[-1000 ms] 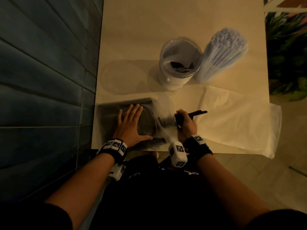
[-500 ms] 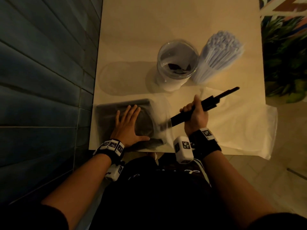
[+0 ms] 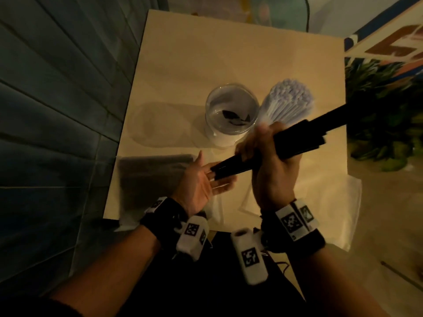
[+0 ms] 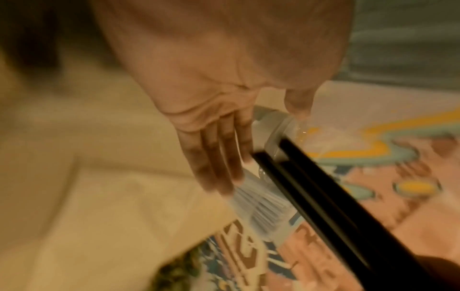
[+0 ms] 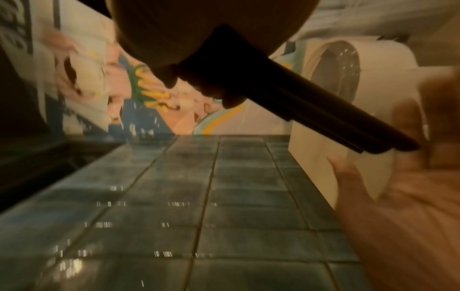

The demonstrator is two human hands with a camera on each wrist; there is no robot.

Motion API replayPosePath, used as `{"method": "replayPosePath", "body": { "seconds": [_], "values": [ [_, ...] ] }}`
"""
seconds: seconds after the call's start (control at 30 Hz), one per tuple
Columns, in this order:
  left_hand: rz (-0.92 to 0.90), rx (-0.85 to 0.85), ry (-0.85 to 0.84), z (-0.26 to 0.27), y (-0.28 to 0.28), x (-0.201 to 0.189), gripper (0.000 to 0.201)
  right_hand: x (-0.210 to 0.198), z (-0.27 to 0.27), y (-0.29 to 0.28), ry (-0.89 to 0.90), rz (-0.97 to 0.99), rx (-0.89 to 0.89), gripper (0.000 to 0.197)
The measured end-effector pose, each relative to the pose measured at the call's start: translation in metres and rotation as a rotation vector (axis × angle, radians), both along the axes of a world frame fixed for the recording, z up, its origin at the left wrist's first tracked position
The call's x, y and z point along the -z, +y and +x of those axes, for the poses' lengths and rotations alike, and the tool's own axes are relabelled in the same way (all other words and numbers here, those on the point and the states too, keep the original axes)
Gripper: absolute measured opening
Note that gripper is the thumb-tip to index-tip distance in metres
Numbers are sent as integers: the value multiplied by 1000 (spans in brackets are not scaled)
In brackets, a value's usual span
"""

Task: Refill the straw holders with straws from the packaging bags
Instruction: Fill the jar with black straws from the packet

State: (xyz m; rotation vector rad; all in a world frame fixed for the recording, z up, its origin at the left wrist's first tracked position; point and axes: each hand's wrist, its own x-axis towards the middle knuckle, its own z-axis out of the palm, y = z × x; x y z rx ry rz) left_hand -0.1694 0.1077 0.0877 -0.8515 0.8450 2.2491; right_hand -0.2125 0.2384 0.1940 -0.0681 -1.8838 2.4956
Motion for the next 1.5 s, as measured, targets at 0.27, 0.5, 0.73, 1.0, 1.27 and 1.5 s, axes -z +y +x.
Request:
{"method": "replayPosePath", "body": {
  "seconds": [0.27, 0.5, 0.73, 1.0, 1.27, 1.5],
  "values": [
    [-66, -85, -27, -12, 20, -9, 32, 10, 0, 2, -30, 195, -232, 18],
    [-546, -70, 131, -42, 7, -10, 28, -18, -51, 10, 177, 84, -136, 26],
    [-1494, 212, 941, -88, -14, 10, 18, 13, -131, 4, 153, 314, 36, 24],
    [-1398, 283, 897, -101, -10, 29, 24, 86, -151, -14, -51, 572, -138, 21],
    [-1318, 301, 827, -103, -9, 21, 17, 44, -123, 20, 249, 747, 59, 28],
    [-1380, 293, 879, -95, -25, 10, 39, 72, -35, 53, 101, 751, -263, 9]
  ]
}}
